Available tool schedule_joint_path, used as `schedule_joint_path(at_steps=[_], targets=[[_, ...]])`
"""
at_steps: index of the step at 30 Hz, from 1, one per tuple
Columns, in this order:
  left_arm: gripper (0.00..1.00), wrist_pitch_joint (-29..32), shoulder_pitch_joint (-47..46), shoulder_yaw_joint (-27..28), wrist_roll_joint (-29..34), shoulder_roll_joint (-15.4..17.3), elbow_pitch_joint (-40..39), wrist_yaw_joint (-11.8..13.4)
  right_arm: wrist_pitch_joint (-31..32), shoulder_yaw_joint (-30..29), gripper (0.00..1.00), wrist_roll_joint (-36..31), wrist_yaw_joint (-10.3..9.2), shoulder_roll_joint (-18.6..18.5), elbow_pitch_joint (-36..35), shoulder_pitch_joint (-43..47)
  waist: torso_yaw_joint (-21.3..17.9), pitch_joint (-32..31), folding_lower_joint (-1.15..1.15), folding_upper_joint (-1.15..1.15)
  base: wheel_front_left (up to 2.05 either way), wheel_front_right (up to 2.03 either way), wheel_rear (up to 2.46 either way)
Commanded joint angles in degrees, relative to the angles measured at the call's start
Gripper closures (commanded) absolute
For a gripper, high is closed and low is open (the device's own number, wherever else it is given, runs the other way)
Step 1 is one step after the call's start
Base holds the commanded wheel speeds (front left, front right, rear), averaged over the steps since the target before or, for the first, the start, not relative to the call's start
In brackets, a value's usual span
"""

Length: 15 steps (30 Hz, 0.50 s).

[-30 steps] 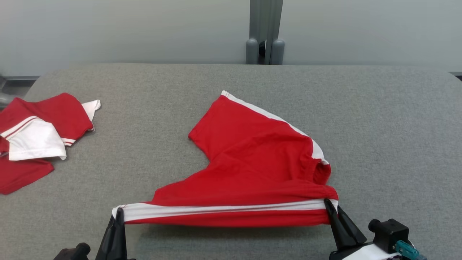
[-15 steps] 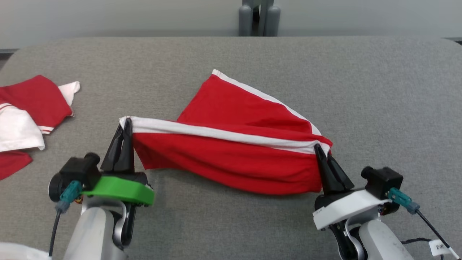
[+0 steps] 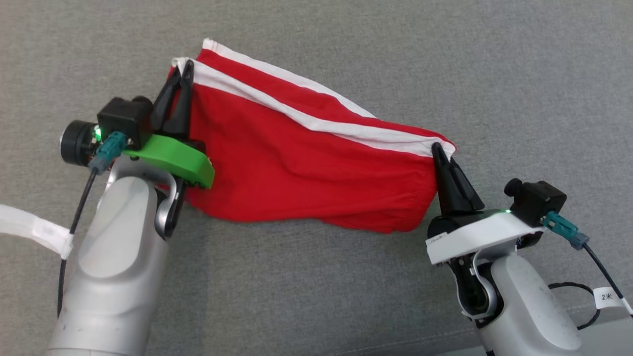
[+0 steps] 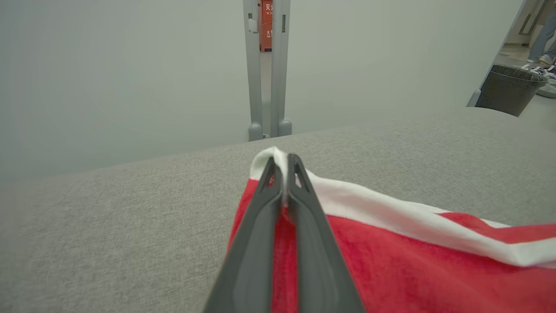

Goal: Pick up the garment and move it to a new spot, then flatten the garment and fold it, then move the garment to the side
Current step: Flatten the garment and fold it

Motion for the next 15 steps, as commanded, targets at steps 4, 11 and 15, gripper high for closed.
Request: schedule_joint_path(at_steps=[4,11,15], targets=[[1.0,0.0,-5.1,1.1,2.3,1.1,3.5,0.5,0.0,0.7,1.0,0.4,-0.08,0.0,-1.8,-2.3,-6.7,7.3,0.0,0.0,0.0,0.0,0.0],[1.0,0.0,-10.4,4.0,4.2,2.2,7.4,3.0,0.0,1.2,1.0,1.9,-0.08,0.0,-3.8,-4.5,-7.8,8.8,0.0,0.0,0.0,0.0,0.0],[1.0,0.0,-11.2,3.9,5.2,2.2,10.5,3.4,0.0,3.2,1.0,1.8,-0.08,0.0,-2.8,-5.2,-7.8,9.1,0.0,0.0,0.0,0.0,0.0]])
